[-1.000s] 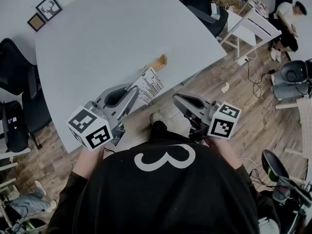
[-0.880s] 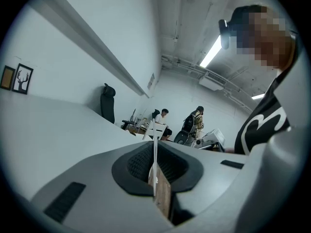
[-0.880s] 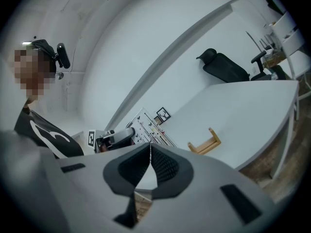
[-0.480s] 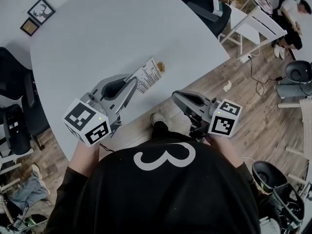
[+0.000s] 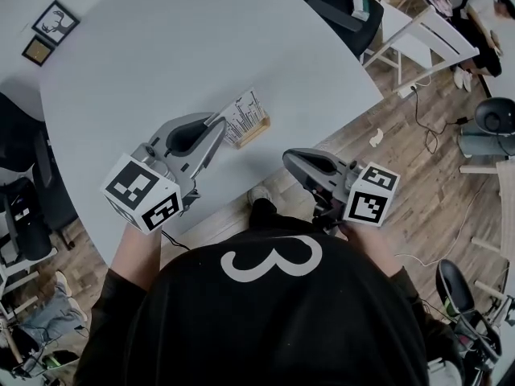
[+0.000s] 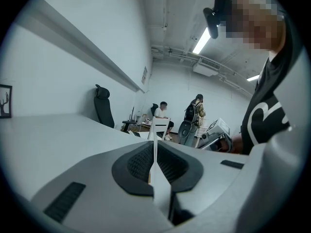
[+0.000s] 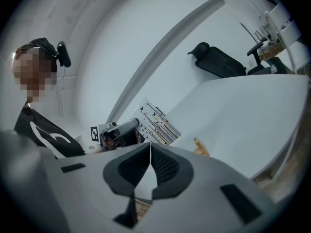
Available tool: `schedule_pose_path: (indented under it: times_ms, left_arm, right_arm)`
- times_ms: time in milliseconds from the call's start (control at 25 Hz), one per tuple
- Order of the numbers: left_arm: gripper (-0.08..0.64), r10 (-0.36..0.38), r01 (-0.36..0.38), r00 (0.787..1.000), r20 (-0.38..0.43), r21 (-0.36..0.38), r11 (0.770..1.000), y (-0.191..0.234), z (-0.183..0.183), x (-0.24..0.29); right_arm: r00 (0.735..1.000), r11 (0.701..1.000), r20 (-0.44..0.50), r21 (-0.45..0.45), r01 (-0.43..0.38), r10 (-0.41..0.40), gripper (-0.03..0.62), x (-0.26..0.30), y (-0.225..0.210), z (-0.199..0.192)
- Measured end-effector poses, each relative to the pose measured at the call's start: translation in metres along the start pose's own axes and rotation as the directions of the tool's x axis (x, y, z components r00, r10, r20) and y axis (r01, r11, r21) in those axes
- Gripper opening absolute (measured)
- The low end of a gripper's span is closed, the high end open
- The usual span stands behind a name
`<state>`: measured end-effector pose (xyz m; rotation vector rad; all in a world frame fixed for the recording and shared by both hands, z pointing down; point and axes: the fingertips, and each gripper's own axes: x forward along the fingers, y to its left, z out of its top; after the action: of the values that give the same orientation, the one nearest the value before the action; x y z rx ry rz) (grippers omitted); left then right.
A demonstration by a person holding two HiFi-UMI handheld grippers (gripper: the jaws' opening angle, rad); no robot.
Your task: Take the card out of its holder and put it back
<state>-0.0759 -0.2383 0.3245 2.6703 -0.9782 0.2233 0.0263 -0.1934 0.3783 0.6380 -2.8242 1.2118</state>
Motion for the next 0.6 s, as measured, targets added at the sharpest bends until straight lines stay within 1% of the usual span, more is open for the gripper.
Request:
schedule_pose_path:
  times_ms: [160, 480, 600]
  left_arm:
    - [0.026, -0.01, 0.01, 1.0, -0.007, 0.004, 1.0, 0.01, -0.003, 0.011]
    - [0.026, -0.009, 0.011, 0.998, -0.067, 0.031, 0.999, 0.022, -0.029, 0.025]
    - [0.026, -0.002, 0.003, 0.997, -0.071, 0.016, 1.0, 0.024, -0.034, 0.026]
  right_arm:
    - [1.0, 1.0, -0.008, 0.013, 0.013, -0.013, 0.012, 0.003, -0.01, 0.0]
    - [0.999, 0.999, -0.022, 0.029, 0.025, -0.024, 0.012, 0.008, -0.023, -0.001]
    - [0.999, 0.999, -0.028, 0.035, 0.021, -0.02, 0.012, 0.01, -0.024, -0.003]
